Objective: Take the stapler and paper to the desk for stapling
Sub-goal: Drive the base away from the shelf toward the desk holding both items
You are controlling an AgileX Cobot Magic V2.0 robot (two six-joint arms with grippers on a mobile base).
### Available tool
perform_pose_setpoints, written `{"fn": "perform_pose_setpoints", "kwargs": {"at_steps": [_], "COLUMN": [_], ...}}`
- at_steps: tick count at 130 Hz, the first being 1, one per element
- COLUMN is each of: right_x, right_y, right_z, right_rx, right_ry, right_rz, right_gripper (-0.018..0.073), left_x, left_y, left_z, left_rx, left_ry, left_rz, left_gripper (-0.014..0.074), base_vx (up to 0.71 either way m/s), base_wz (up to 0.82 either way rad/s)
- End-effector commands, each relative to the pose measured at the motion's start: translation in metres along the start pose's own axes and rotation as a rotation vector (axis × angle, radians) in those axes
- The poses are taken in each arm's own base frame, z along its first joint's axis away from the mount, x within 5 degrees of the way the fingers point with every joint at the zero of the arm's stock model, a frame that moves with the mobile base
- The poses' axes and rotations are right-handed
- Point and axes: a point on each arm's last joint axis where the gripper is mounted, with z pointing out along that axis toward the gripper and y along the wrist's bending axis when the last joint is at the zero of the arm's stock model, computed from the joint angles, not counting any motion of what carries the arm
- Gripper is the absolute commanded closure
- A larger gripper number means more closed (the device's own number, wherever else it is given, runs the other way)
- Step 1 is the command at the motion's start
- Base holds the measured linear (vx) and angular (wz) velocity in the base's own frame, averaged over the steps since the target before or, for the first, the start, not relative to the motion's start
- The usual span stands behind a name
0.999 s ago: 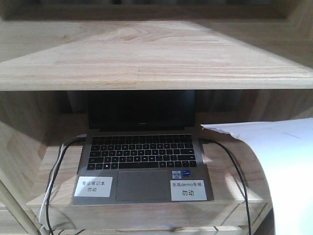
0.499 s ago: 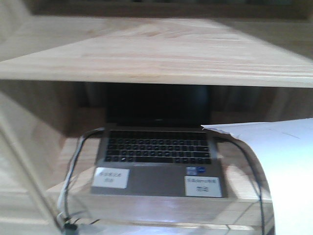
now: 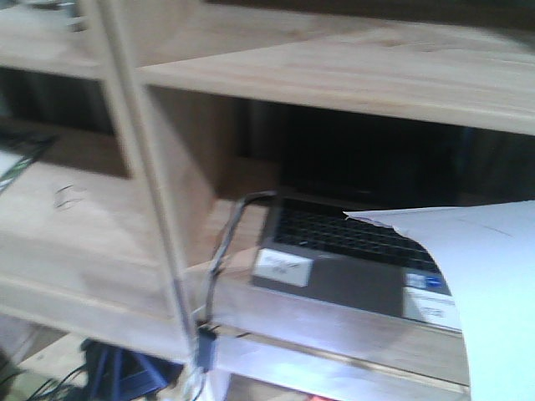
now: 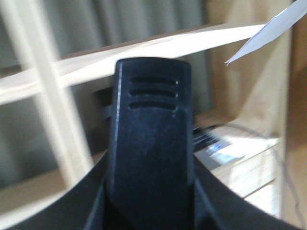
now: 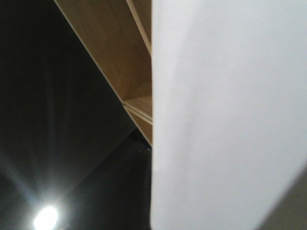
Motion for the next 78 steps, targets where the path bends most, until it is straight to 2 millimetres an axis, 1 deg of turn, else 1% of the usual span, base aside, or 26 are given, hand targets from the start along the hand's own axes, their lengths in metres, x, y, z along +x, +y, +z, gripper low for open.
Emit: {"fn": "perform_pose_setpoints", "kwargs": {"at_steps": [1, 78], "right_x": [-0.0013, -0.0012], "right_y": [0.0100, 0.0099], "right_z": [0.0053, 0.0053], "right_rx": [-0.057, -0.056], "right_ry": [-0.009, -0.008], "right_rz": [-0.033, -0.033], "right_gripper": [0.0565, 0.0565], "left_x": [-0.0170, -0.0170], "left_y": [0.0031, 0.0031], "left_z": [-0.0007, -0.0007], "left_rx": [-0.025, -0.025], "left_ry": [-0.118, -0.118], "left_rz": [-0.017, -0.017], "left_gripper": [0.0603, 0.0603], "base_vx": [-0.14, -0.14], "base_wz": [0.54, 0.54]}}
